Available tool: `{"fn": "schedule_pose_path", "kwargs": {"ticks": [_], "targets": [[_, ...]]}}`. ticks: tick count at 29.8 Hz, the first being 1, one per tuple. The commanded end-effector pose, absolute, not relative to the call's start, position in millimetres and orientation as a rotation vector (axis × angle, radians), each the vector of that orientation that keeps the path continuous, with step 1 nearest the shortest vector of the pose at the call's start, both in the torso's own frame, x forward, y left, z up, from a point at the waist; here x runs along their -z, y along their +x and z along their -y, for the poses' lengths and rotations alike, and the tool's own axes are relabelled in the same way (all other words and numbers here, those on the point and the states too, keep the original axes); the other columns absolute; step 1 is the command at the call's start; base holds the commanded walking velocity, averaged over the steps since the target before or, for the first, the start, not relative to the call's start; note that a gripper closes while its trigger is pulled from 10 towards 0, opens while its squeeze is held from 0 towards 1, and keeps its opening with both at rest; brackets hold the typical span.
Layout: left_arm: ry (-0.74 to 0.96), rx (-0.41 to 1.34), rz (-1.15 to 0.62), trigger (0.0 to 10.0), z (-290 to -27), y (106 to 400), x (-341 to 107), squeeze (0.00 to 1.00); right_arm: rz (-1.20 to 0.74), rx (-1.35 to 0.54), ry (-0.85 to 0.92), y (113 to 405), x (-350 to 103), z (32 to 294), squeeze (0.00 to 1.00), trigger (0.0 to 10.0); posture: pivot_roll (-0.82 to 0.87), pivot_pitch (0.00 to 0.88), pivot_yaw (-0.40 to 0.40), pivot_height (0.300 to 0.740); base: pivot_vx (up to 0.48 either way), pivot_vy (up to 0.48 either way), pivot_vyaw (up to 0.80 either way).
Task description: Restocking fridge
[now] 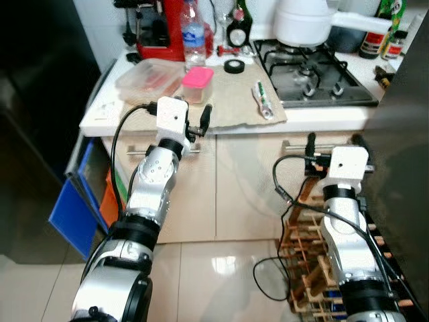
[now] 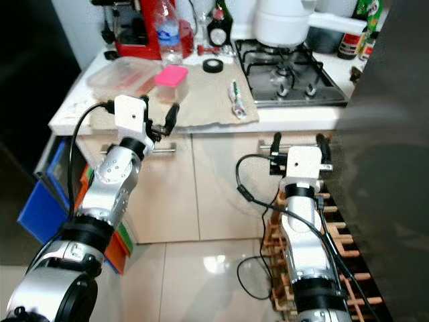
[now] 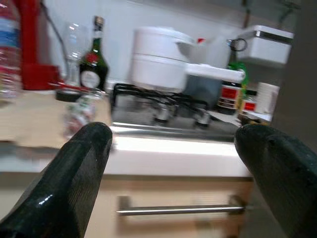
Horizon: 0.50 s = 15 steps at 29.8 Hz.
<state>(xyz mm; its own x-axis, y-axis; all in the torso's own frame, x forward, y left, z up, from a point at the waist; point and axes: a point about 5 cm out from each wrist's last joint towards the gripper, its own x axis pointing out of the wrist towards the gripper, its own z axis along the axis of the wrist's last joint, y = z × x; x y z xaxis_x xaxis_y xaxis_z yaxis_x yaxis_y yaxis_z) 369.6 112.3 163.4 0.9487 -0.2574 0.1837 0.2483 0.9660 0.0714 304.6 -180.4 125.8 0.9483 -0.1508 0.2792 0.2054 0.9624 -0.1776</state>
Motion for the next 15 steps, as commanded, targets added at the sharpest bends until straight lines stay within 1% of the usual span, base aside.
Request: {"fn": "schedule_pose_path", "kwargs": {"ticks": [1,3,9,13,15], "targets": [[0.008,0.261,0.19,10.0,-112,374,-170,0.0,0.28,0.177,-0.205,305,-128,179,0.0,10.0,0.04,0.0,0.047,0.74,0.0,0.0,0.0],[-0.026,0.261,0.174,10.0,-112,375,-169,0.0,0.275,0.174,-0.204,304,-127,178,0.0,10.0,0.04,0.0,0.049,0.74,0.36,0.0,0.0],[-0.011,0.276,0.208,10.0,-108,375,-174,0.0,0.27,0.172,-0.201,304,-125,177,0.0,10.0,0.04,0.0,0.05,0.74,0.458,0.0,0.0],[0.03,0.373,0.243,10.0,-96,372,-181,0.0,0.264,0.172,-0.202,304,-124,177,0.0,10.0,0.04,0.0,0.052,0.74,0.48,0.0,0.0],[0.044,0.381,0.26,10.0,-95,372,-184,0.0,0.263,0.172,-0.202,304,-124,177,0.0,10.0,0.04,0.0,0.052,0.74,0.48,0.0,0.0]]}}
